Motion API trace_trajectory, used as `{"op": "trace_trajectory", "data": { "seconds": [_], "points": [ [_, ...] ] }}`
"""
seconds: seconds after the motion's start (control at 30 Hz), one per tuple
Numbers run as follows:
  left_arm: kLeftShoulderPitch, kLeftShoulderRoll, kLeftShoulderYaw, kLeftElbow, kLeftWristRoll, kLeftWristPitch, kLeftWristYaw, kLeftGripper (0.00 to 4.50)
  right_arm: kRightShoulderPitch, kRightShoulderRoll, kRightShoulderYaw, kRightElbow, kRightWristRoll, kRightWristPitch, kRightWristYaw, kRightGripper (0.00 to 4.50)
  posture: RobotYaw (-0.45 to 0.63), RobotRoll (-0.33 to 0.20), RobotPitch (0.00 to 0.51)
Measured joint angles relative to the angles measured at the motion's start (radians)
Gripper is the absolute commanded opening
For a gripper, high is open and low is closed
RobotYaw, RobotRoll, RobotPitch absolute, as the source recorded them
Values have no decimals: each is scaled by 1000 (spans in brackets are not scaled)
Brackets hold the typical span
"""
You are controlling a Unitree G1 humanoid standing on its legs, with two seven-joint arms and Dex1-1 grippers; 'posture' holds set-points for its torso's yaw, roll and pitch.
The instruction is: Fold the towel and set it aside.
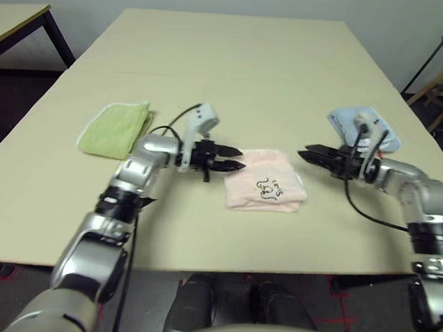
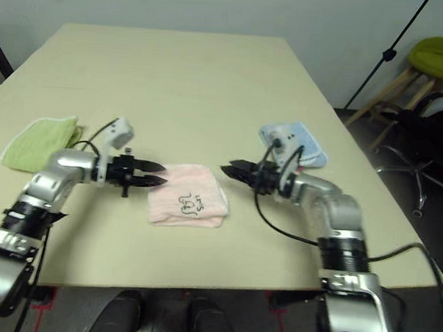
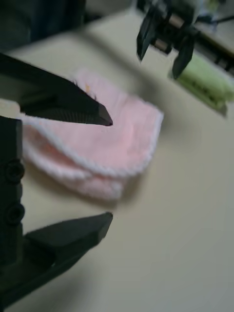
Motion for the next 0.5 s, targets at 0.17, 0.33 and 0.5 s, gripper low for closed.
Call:
{"op": "trace_trajectory", "data": {
  "seconds": [0.17, 0.33, 0.5],
  "points": [
    [99, 73, 81, -100, -121, 41, -71, 4485, -67, -38, 73, 111, -2, 218, -13, 4500, 128, 0, 98],
    [160, 92, 112, -148, -178, 38, -103, 4485, -113, 4, 141, 180, -13, 306, -35, 4500, 148, 0, 93],
    [193, 86, 120, -170, -206, 21, -106, 4485, -138, 80, 164, 218, -34, 310, -70, 4500, 153, 0, 94]
  ]
}}
